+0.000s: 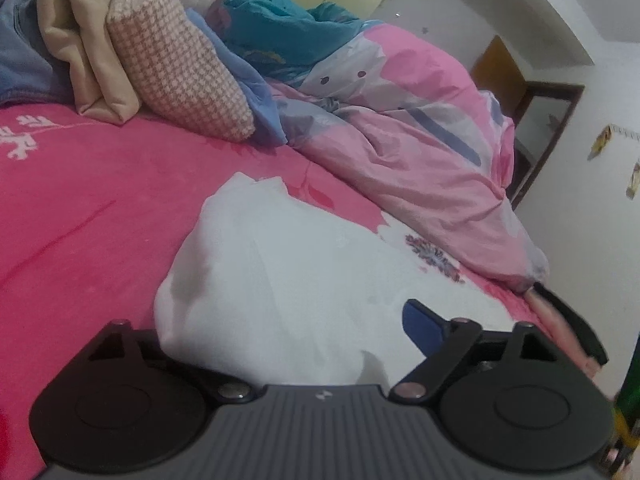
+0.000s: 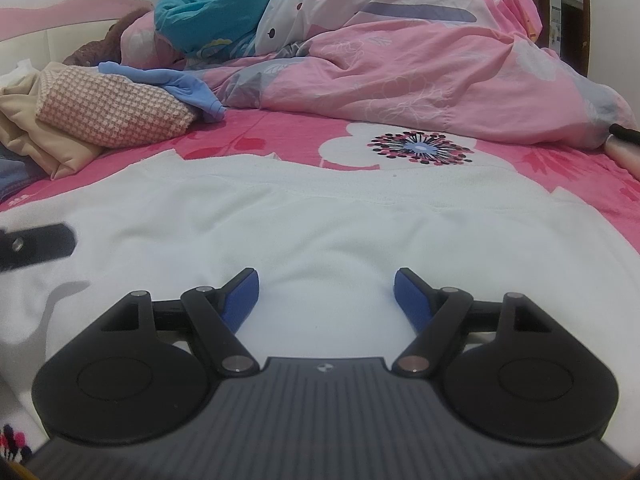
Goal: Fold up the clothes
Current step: 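Move the left gripper down to the folded sweatshirt edge, then pinch the sweatshirt edge with the left gripper and lift it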
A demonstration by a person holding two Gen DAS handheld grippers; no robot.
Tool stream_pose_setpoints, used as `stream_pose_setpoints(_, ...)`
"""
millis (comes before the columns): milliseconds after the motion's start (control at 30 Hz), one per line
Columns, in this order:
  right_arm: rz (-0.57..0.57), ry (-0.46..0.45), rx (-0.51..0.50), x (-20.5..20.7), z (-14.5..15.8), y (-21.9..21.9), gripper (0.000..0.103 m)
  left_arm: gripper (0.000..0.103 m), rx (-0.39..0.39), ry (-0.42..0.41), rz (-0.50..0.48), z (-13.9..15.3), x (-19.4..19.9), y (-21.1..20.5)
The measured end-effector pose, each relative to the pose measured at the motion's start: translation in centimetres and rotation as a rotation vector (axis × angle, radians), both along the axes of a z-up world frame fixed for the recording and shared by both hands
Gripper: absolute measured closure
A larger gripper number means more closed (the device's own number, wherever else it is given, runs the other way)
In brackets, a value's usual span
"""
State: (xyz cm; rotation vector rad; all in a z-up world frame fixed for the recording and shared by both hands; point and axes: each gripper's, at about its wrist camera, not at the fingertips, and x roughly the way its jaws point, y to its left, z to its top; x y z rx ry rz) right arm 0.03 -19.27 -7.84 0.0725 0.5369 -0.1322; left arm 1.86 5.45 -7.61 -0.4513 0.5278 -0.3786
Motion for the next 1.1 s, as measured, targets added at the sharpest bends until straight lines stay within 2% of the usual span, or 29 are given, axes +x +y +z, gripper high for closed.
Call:
stream_pose_setpoints(133, 0.000, 0.000, -0.002, 0.0, 0.0, 0.1, 0.027, 0.030, -0.010, 0.000, 0.003, 0.6, 1.0, -0.6)
stream_pose_setpoints(233, 0.002, -0.001, -0.003, -0.1, 0.1, 0.1, 0.027, 0.048, 0.022, -0.014, -0.001, 1.3, 1.5, -1.4)
stream_pose_setpoints(300, 0.004, -0.003, 0.001, -0.2, 0.1, 0.1, 0.026, 0.066, 0.052, -0.027, -0.003, 1.9, 1.7, -1.8)
stream_pose_setpoints(367, 0.006, -0.006, 0.006, -0.1, 0.2, 0.0, 0.025, 0.078, 0.084, -0.045, 0.003, 2.7, 1.8, -2.3)
stream_pose_setpoints(400, 0.005, -0.008, 0.009, -0.2, 0.2, -0.1, 0.025, 0.081, 0.100, -0.053, 0.006, 3.1, 1.8, -2.6)
stream_pose_setpoints(633, -0.002, -0.055, 0.034, -1.6, 0.7, -0.5, 0.023, 0.086, 0.186, -0.156, -0.021, 6.1, 0.8, -5.7)
stream_pose_setpoints(900, -0.059, -0.101, 0.059, -3.6, 1.1, -2.9, 0.022, 0.088, 0.228, -0.261, -0.113, 9.4, -0.7, -10.4)
stream_pose_setpoints(1000, -0.095, -0.118, 0.066, -4.4, 1.2, -4.1, 0.025, 0.089, 0.240, -0.295, -0.167, 10.2, -1.7, -12.7)
stream_pose_setpoints(1100, -0.151, -0.179, 0.096, -6.0, 1.3, -6.1, 0.030, 0.089, 0.249, -0.323, -0.225, 10.7, -2.7, -15.0)
